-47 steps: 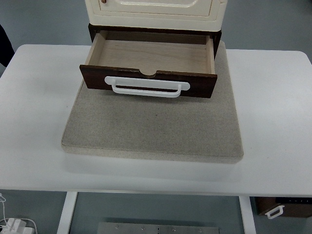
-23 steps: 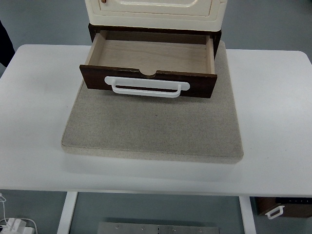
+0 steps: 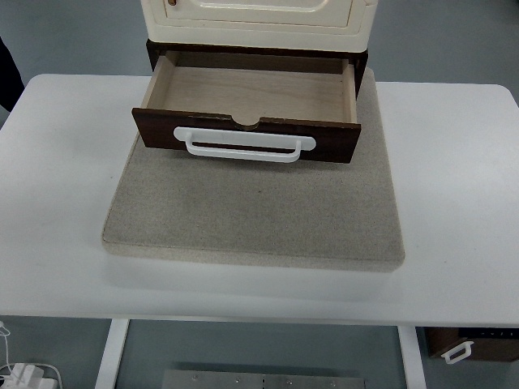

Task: Close the drawer under the combination cabinet

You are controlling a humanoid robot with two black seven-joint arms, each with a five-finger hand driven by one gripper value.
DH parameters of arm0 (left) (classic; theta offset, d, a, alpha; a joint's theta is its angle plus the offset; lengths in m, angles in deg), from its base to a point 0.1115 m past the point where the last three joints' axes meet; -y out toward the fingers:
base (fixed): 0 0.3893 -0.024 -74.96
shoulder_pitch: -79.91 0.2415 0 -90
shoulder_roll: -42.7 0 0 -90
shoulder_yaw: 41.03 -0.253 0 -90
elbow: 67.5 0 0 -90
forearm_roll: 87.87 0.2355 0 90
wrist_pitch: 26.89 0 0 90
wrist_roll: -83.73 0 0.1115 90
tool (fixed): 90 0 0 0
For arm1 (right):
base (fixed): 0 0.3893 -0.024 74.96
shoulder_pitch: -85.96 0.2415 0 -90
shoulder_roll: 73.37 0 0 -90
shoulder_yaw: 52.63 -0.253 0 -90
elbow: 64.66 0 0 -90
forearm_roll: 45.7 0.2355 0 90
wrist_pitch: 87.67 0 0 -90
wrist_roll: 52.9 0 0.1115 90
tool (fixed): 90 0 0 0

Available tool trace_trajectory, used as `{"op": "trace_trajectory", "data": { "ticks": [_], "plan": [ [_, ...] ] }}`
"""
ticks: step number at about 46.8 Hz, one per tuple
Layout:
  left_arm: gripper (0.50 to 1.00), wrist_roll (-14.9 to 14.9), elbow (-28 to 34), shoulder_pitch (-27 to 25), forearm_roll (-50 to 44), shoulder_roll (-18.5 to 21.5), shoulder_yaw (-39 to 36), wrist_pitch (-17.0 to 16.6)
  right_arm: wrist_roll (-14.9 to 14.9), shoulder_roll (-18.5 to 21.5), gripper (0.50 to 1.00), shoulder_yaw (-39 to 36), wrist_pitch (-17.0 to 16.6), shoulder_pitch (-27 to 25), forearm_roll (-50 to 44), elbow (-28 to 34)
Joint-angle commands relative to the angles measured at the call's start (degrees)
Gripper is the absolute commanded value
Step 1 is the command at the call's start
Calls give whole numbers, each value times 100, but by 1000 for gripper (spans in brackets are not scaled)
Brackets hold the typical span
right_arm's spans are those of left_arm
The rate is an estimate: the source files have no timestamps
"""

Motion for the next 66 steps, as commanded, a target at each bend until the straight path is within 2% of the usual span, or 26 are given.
{"op": "trace_trajectory", "data": {
  "ticks": [1,10,31,45,53,60,66],
  "plan": [
    [1000,1,314,-5,17,-32,-174,-1,1,0,952,0,-6,2,0,0],
    [1000,9,788,21,122,-94,-701,25,1,0,952,0,3,2,0,0],
    [1000,167,1535,12,711,-577,-1958,60,1,0,952,0,3,1,0,0],
    [1000,580,1817,30,1387,-832,-2758,297,1,0,952,0,3,2,0,0],
    [1000,800,1914,109,2126,-841,-3320,614,1,0,952,0,-6,2,0,0],
    [1000,985,1914,135,2284,-832,-3760,745,1,0,952,0,3,1,0,0],
    [1000,1239,1923,179,2495,-824,-3848,921,1,0,952,0,3,2,0,0]
  ]
}}
